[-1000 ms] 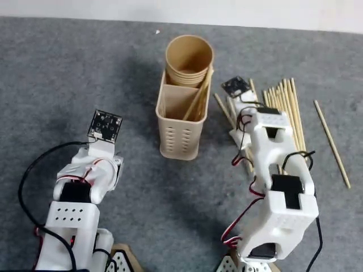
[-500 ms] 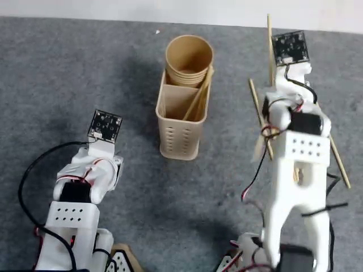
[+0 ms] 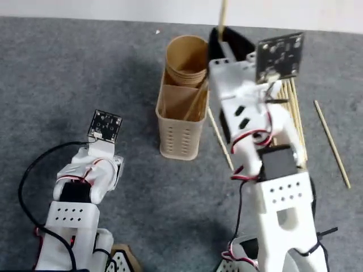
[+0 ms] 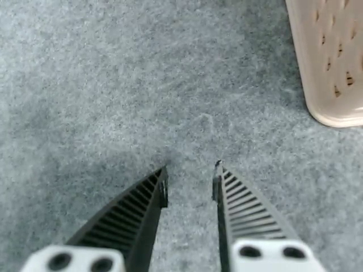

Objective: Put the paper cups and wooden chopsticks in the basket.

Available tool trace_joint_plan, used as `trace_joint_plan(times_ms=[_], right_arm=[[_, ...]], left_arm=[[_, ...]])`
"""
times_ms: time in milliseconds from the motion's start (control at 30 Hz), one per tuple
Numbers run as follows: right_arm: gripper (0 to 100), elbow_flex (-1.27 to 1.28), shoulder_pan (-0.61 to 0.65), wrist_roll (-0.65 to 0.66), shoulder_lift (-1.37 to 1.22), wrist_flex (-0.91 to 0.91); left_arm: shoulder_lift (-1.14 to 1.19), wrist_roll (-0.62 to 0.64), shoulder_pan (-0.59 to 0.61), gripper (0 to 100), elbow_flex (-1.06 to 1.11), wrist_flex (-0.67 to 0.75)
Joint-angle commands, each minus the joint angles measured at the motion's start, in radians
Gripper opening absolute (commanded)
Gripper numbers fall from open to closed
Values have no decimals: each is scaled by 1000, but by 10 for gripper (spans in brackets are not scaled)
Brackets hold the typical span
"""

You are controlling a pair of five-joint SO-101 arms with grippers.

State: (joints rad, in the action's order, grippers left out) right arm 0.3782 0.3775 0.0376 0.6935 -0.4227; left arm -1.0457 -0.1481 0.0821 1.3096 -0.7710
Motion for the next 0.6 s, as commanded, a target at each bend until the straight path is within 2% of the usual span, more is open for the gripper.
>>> trace_joint_plan(times_ms=[0,200,267,367,467,567], right_arm=[[5,87,62,-43,27,101],[5,409,87,-43,25,414],[15,489,85,-43,27,421],[128,493,74,26,27,325],[258,398,44,44,30,147],[294,240,-33,46,81,-58]], left_arm=[[-13,8,-13,147,-4,17],[-13,8,-13,147,-4,17],[-13,6,-13,147,-4,17],[-13,6,-13,147,-4,17],[-13,6,-13,147,-4,17],[-13,6,-13,147,-4,17]])
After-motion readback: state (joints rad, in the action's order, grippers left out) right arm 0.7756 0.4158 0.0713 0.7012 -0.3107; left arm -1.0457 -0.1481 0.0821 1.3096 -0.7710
